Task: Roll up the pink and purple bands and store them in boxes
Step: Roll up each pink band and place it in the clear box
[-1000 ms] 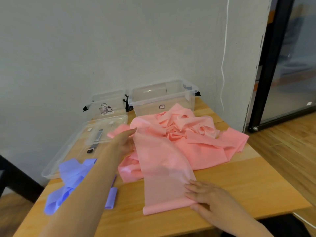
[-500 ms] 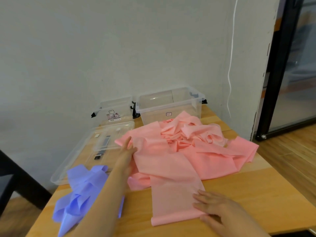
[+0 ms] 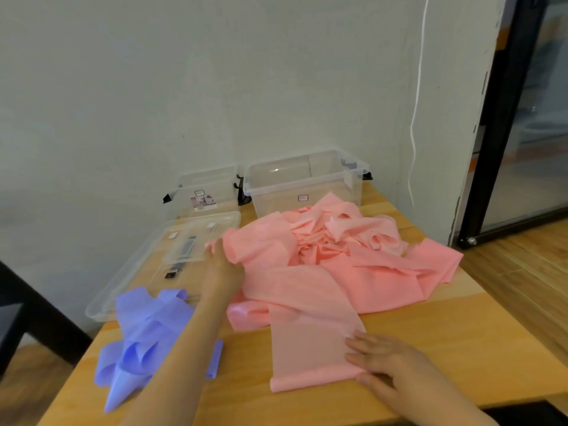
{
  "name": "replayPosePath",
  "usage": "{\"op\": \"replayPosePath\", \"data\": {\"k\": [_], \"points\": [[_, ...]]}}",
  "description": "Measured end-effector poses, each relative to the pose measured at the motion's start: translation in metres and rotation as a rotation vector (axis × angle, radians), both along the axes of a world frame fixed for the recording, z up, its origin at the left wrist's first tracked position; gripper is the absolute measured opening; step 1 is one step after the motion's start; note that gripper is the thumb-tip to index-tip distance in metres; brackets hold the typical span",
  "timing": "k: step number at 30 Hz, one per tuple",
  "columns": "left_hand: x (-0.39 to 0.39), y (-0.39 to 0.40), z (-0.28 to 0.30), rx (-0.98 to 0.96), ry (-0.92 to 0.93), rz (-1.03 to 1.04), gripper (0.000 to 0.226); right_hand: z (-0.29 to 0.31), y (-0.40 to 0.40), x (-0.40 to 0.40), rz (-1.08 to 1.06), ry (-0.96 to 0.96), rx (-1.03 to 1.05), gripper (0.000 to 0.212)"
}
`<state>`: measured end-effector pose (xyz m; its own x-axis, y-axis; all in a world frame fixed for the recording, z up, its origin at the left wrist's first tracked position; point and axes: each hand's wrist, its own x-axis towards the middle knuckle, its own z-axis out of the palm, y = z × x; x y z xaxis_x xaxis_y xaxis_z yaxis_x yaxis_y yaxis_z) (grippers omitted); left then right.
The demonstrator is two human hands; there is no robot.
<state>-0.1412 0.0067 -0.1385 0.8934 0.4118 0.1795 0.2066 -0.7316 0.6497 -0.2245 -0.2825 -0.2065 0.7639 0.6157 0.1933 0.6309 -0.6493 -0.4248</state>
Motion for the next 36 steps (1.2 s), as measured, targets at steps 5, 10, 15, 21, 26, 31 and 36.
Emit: {"op": "replayPosePath", "data": {"k": [5, 10, 15, 21, 26, 31, 36], "points": [[-0.069, -0.045, -0.012, 0.213, -0.228, -0.338, 0.039, -0.005, -0.004, 0.0, 0.014, 0.004, -0.005, 0.04], [-0.137, -0.067, -0.06, 0.284, -0.035, -0.698, 0.042, -0.003, -0.002, 0.001, 0.032, 0.006, -0.016, 0.04], [-0.153, -0.066, -0.064, 0.248, -0.14, -0.61, 0.028, 0.021, 0.003, 0.005, 0.06, -0.017, -0.136, 0.037], [-0.165, -0.058, -0.058, 0.129, -0.076, -0.631, 0.019, 0.009, 0.003, -0.011, 0.113, 0.045, 0.037, 0.021], [-0.165, -0.058, -0.061, 0.116, -0.054, -0.624, 0.012, 0.011, 0.001, -0.019, 0.0, 0.137, 0.197, 0.025], [-0.167, -0.062, -0.068, 0.267, -0.172, -0.502, 0.014, 0.005, 0.007, -0.02, -0.105, 0.064, 0.248, 0.027], [-0.168, -0.053, -0.067, 0.309, -0.198, -0.608, 0.023, -0.001, 0.004, -0.015, -0.029, -0.005, 0.217, 0.017]]}}
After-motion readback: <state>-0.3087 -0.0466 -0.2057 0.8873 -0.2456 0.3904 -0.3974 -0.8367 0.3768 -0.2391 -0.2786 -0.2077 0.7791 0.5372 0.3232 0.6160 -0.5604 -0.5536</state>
